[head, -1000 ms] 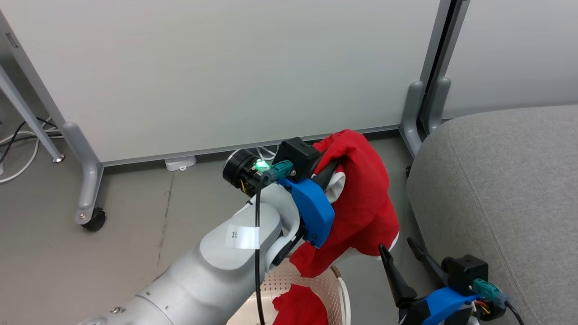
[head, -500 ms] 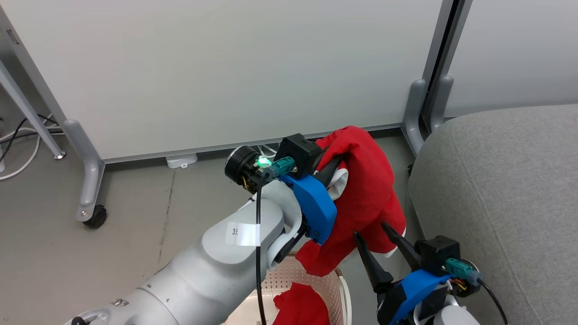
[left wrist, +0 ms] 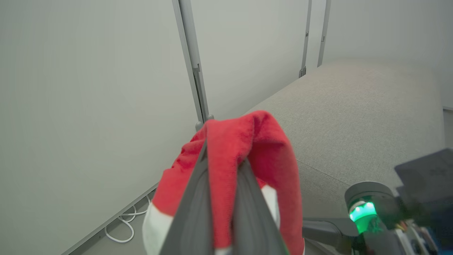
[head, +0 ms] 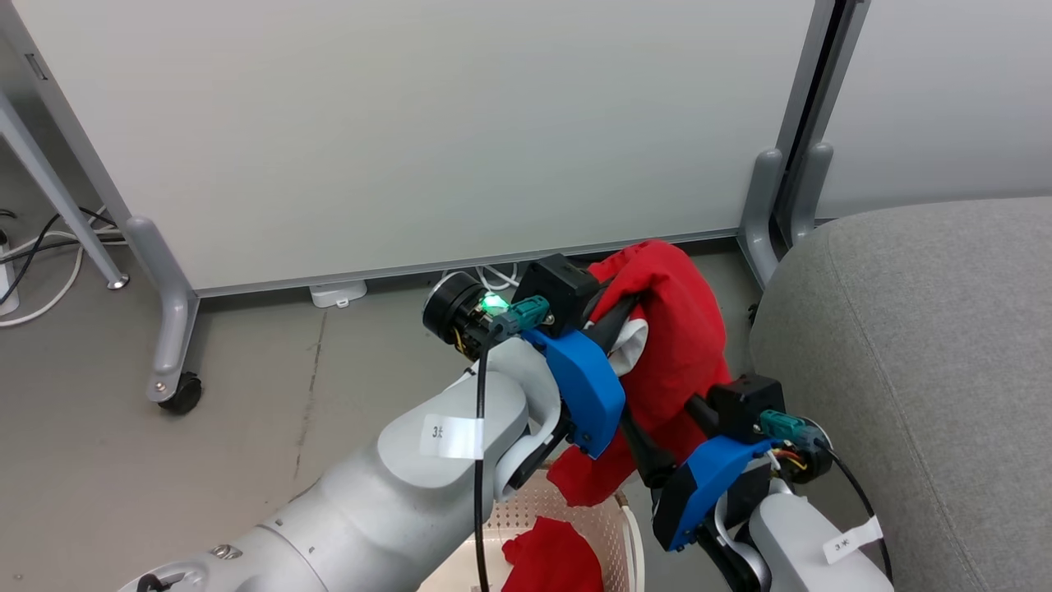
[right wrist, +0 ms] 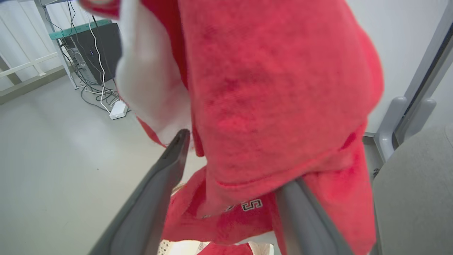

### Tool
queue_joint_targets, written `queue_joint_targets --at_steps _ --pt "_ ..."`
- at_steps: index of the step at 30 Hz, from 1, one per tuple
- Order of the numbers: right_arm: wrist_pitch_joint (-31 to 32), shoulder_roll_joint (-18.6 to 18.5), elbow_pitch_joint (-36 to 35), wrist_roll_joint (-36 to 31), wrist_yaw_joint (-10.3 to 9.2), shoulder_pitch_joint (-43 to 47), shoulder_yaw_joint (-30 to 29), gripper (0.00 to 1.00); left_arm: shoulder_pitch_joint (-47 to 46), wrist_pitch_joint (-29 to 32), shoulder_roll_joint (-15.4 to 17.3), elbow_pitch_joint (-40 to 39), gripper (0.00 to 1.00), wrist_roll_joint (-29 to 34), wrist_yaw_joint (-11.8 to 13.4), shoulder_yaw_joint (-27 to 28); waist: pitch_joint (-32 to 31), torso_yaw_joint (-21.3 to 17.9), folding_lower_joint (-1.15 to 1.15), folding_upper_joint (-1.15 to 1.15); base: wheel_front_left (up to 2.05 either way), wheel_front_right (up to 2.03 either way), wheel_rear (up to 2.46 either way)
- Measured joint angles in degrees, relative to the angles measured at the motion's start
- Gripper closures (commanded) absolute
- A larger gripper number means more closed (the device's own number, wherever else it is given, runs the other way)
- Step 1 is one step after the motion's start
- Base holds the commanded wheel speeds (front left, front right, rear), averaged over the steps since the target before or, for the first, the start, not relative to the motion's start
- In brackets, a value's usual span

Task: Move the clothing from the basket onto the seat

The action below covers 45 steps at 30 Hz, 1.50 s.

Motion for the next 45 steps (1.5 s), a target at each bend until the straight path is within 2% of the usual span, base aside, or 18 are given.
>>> queue_joint_targets --at_steps 6,7,8,9,10,37,38,39,40,41,45 --pt "-1.8 0.0 4.4 2.1 0.00 -4.0 2.7 0.00 0.0 0.0 0.0 -0.5 1.00 -0.3 0.0 -0.4 -0.3 0.2 0.00 0.00 0.00 0.00 0.00" --pt "-2.0 0.0 4.9 2.4 0.00 -4.4 3.1 0.07 0.0 0.0 0.0 -0.6 1.00 -0.4 0.0 -0.4 -0.4 0.2 0.00 0.00 0.00 0.00 0.00" --pt "-2.4 0.0 5.5 2.6 0.00 -4.7 3.4 0.31 0.0 0.0 0.0 -0.6 1.00 -0.4 0.0 -0.5 -0.4 0.2 0.00 0.00 0.00 0.00 0.00" --pt "-2.6 0.0 5.9 2.6 0.00 -5.1 3.6 0.69 0.0 0.0 0.0 -0.6 1.00 -0.4 0.0 -0.5 -0.5 0.2 0.00 0.00 0.00 0.00 0.00" --pt "-2.8 0.0 6.3 2.8 0.00 -5.3 3.8 0.99 0.0 0.0 0.0 -0.6 1.00 -0.4 0.0 -0.5 -0.6 0.2 0.00 0.00 0.00 0.00 0.00" --pt "-5.6 0.0 9.1 2.5 0.00 -6.1 3.5 1.00 1.1 -0.8 0.0 1.5 1.00 -2.5 0.2 -0.6 -1.5 -1.3 0.00 0.00 0.00 0.00 0.00" --pt "-5.7 0.0 9.1 2.5 0.00 -6.1 3.4 1.00 1.1 -0.8 0.0 1.5 0.87 -2.5 0.2 -0.6 -1.4 -1.3 0.00 0.00 0.00 0.00 0.00" --pt "-5.7 0.0 9.2 2.5 0.00 -6.1 3.3 1.00 1.1 -0.9 0.0 1.5 0.60 -2.6 0.2 -0.7 -1.4 -1.2 0.00 0.00 0.00 0.00 0.00" --pt "-5.7 0.0 9.2 2.5 0.00 -6.1 3.3 1.00 1.2 -0.9 0.0 1.5 0.22 -2.9 0.2 -0.7 -1.4 -1.1 0.00 0.00 0.00 0.00 0.00" --pt "-5.7 0.0 9.2 2.4 0.00 -6.1 3.2 1.00 1.3 -1.0 0.0 1.5 0.00 -2.9 0.2 -0.7 -1.3 -1.1 0.00 0.00 0.00 0.00 0.00" --pt "-5.7 0.0 9.2 2.2 0.00 -6.1 2.5 1.00 1.9 -1.4 0.0 1.7 0.00 -3.5 -0.4 -0.4 -0.9 -0.9 0.00 0.00 0.00 0.00 0.00"
